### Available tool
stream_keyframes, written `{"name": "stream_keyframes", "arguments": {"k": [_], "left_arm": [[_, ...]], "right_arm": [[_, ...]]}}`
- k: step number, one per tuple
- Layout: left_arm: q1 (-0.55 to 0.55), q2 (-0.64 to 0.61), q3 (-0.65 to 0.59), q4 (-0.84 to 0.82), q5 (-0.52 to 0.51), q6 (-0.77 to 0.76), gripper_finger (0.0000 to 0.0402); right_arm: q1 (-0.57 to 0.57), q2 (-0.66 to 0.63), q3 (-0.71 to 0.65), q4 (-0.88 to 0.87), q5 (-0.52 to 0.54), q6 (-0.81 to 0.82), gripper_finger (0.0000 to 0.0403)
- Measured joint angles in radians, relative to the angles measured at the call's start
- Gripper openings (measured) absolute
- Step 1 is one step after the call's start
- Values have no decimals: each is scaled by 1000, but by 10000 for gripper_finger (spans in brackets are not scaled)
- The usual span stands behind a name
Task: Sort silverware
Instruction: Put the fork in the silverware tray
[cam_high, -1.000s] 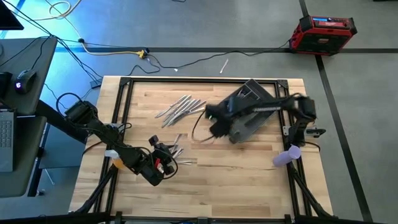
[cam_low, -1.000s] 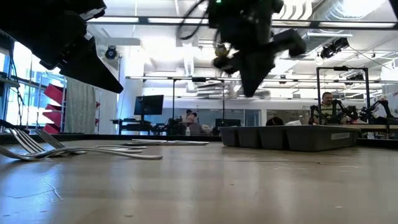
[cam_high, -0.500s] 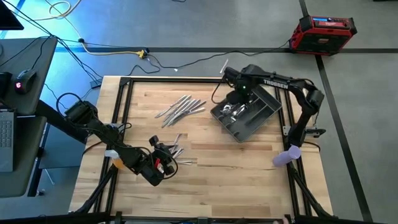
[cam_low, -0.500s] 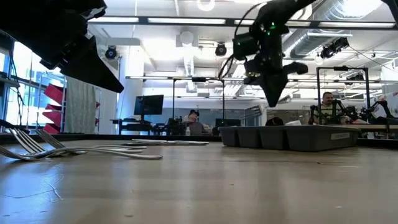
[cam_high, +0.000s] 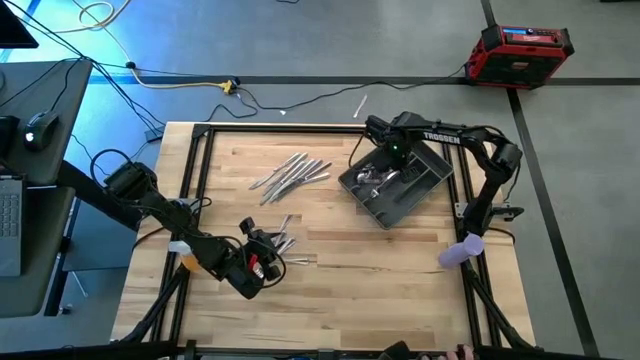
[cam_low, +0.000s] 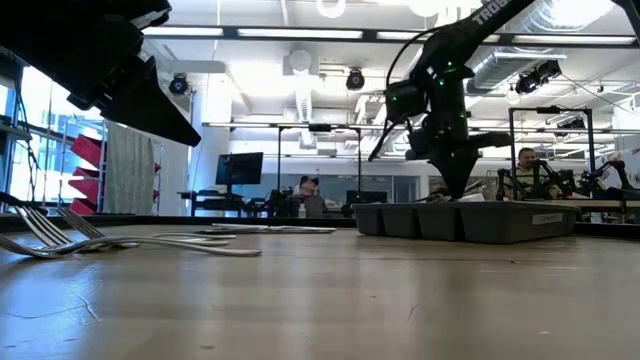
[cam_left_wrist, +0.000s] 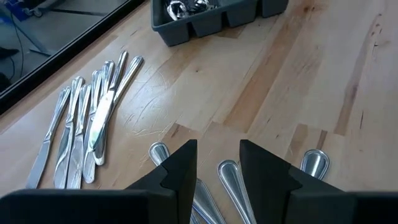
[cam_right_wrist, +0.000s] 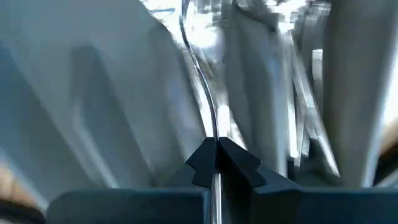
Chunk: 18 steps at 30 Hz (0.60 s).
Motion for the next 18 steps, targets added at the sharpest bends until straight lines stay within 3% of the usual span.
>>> {"name": "stream_keyframes", "arguments": {"k": [6,11,14,18], "left_arm": [[0,0,0,0,2,0,103],[0,0,0,0,8,-1,104],[0,0,0,0,11,0,104],[0,0,0,0,11,0,103]], "right_arm": [[-1,-2,34,-18,79,35,77],[7,-3,89,-53,105,162,128],[34,-15,110,-55,8,232,134],[136,-49,96,60,-262,333,123]]}}
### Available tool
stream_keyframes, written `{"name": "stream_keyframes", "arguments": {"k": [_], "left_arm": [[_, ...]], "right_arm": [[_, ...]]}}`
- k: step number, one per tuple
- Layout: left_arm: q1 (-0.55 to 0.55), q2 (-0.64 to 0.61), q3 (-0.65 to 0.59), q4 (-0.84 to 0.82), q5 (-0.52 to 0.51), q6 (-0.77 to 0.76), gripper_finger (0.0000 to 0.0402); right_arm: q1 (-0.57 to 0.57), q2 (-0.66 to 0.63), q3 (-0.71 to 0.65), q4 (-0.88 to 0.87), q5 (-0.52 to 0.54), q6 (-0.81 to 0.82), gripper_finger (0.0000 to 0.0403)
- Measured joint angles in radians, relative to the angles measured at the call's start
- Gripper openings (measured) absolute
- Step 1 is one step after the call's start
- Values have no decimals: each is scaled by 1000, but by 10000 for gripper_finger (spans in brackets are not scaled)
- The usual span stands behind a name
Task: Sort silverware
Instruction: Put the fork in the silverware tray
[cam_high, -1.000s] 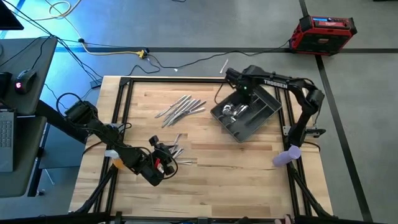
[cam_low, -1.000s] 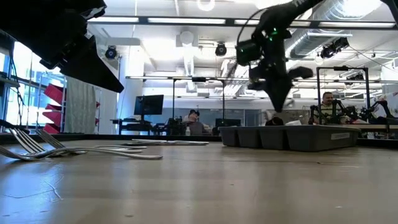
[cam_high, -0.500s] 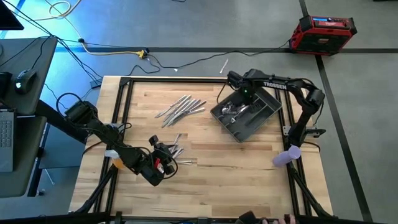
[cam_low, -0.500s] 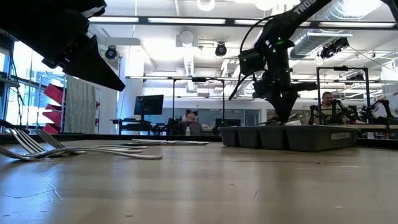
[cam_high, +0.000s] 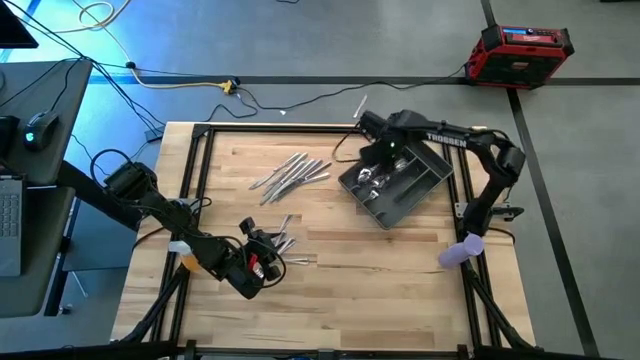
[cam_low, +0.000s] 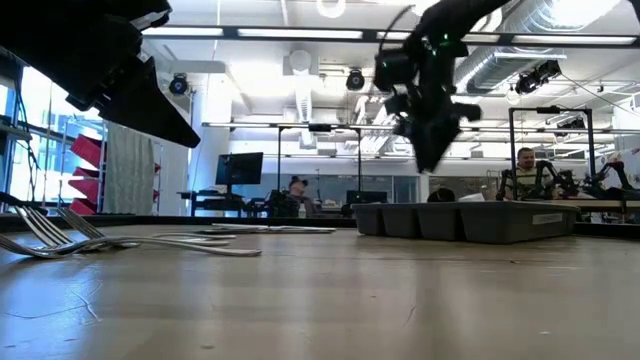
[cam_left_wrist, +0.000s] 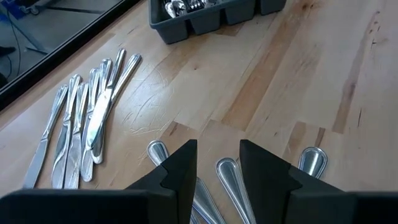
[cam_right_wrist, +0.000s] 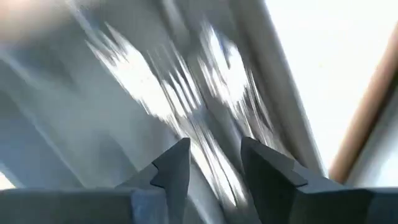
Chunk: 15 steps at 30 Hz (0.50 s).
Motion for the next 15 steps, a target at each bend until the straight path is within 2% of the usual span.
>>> {"name": "stream_keyframes", "arguments": {"k": [2,4,9,11,15], "left_arm": [[0,0,0,0,0,0,103],[0,0,0,0,0,0,104],[0,0,0,-2,-9,0,103],[-2,0,0,-2,-11,0,104],[-8,-13,0,-28,-12,-4,104]], "right_arm": [[82,-7,-18,100,-101,62,115],[176,-7,-35,235,-156,134,105],[402,32,-76,629,-160,421,84],[473,59,-80,745,-160,545,81],[563,131,-80,924,-112,684,81]]}}
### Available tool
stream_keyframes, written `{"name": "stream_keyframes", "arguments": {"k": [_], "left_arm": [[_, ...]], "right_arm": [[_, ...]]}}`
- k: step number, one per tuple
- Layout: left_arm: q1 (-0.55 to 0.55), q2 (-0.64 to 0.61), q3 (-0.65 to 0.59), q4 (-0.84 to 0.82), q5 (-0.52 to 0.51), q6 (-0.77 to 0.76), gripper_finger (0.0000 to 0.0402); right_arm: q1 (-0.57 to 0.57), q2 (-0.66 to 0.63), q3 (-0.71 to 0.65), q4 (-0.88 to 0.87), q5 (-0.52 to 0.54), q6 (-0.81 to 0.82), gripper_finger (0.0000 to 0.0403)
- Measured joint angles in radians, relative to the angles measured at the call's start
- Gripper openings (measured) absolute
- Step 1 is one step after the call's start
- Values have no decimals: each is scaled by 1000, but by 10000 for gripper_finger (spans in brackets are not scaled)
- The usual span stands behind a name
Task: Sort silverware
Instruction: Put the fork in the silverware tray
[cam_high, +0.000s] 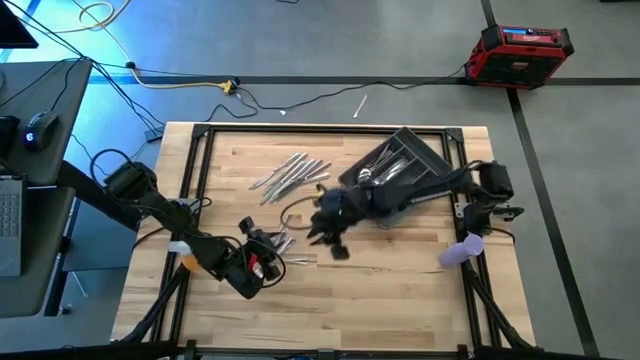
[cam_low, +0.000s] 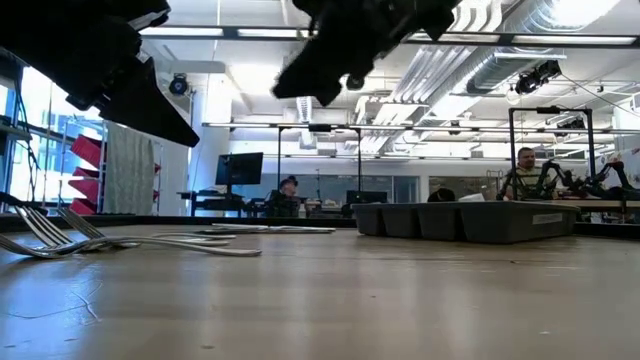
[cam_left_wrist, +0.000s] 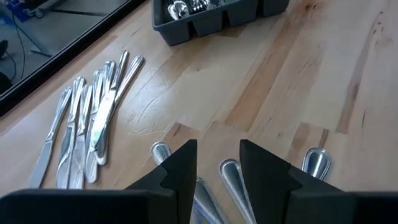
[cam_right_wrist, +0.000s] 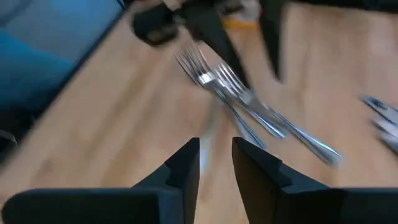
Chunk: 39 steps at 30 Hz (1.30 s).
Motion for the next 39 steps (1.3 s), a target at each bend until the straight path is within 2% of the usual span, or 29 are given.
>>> {"name": "stream_keyframes", "arguments": {"k": [4,8,11,16,19,21,25,35,39], "left_arm": [[-21,-59,0,-25,-18,-4,103],[-59,-118,1,-47,-96,-3,103],[-85,-126,1,-49,-155,3,103],[-94,-109,0,-50,-180,4,104],[-90,-106,-6,-50,-175,-2,103],[-90,-105,-8,-51,-165,-3,103],[-91,-105,-8,-51,-161,-5,103],[-91,-105,-8,-47,-151,-6,103],[-90,-105,-8,-47,-150,-6,103]], "right_arm": [[50,111,0,159,95,68,85],[82,224,18,301,167,72,116],[98,302,61,305,272,93,146],[104,413,163,304,239,97,178],[106,466,231,259,310,140,179],[106,493,277,213,346,162,174],[105,526,346,127,353,191,151],[129,530,362,67,434,194,19],[140,501,359,-6,432,183,7]]}}
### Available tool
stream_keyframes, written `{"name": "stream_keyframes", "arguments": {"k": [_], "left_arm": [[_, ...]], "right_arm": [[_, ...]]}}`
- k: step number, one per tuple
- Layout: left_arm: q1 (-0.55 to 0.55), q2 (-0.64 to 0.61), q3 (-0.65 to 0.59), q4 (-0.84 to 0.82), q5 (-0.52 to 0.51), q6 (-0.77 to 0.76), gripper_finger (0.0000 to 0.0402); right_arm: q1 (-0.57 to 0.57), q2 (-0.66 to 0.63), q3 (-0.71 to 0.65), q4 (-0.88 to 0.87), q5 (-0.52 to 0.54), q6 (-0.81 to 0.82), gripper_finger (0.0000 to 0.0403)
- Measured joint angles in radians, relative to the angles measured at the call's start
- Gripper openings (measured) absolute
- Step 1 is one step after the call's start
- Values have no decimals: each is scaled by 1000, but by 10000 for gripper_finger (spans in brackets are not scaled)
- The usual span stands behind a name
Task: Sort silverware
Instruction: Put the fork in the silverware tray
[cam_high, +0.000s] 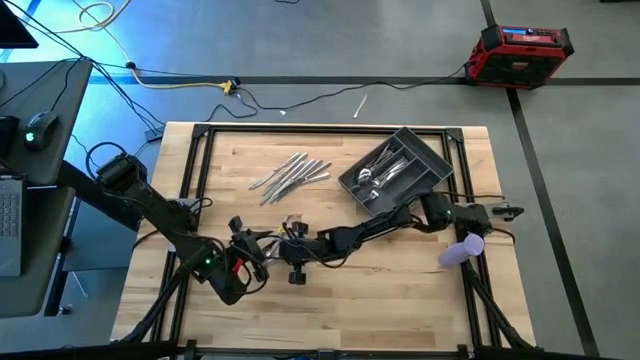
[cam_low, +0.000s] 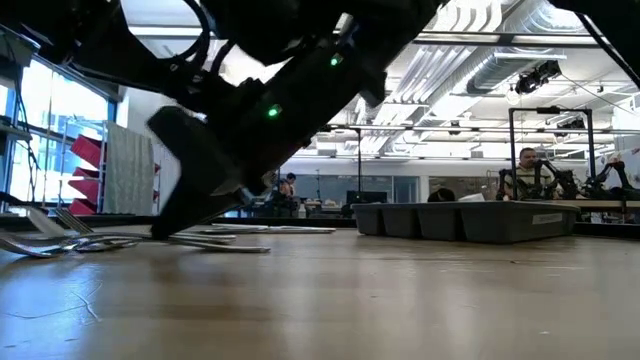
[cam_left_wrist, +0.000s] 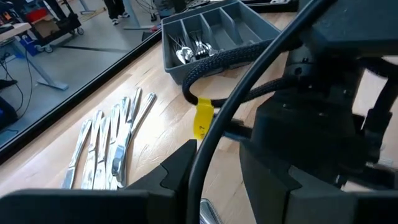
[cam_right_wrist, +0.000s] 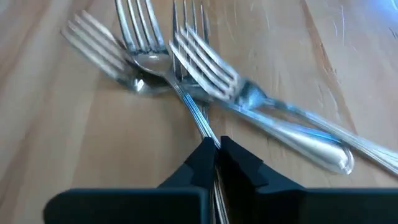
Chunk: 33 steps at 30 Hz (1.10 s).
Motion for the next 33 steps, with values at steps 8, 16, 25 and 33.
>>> {"name": "stream_keyframes", "arguments": {"k": [8,16,25,33], "left_arm": [[0,0,-1,4,10,0,104],[0,0,-1,4,16,-9,104],[0,0,-1,5,15,-10,103],[-8,0,-1,1,13,1,103]], "right_arm": [[19,-86,-6,-144,-35,-75,0],[-67,-86,-15,-74,-361,-176,7],[-76,-87,-15,-26,-360,-367,137],[-164,-84,-14,-37,-362,-521,191]]}}
